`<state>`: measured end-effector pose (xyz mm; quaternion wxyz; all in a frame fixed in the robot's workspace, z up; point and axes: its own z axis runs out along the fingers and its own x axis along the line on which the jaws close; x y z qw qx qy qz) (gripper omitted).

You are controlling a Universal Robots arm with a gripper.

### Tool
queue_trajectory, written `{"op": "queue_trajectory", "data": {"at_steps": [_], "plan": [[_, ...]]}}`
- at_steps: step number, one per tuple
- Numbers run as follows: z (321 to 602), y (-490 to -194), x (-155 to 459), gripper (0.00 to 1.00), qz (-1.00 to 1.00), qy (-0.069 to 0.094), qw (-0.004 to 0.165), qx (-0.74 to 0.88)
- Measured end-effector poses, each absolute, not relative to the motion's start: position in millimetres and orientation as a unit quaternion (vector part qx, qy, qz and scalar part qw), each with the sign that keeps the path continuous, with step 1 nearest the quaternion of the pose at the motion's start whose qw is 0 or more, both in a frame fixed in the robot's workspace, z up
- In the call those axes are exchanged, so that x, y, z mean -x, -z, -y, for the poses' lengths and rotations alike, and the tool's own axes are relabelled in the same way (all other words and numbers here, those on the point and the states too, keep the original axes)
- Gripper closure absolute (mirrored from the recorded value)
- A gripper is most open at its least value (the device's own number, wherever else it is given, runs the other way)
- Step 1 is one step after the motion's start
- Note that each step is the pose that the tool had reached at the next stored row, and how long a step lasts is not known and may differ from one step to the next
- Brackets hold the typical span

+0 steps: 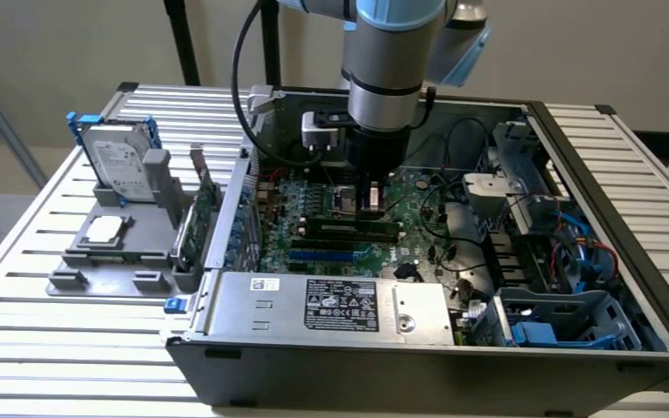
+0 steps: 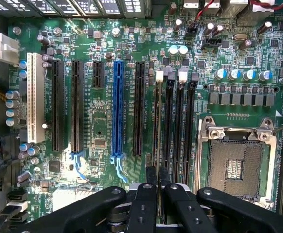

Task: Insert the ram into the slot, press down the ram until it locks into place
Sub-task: 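Insert the ram into the slot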

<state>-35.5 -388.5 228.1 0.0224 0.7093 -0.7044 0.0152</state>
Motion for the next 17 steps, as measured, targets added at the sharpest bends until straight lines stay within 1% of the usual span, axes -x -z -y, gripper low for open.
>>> {"op": "queue_trajectory", "data": {"at_steps": [15, 16, 17], "plan": [[388.5, -226.4, 35.5, 0.87, 0.706, -0.014, 0.022, -0.708], [388.5, -226.4, 35.5, 0.85, 0.706, -0.014, 0.021, -0.708], [388.5, -226.5, 35.5, 0.80, 0.706, -0.014, 0.021, -0.708]]}}
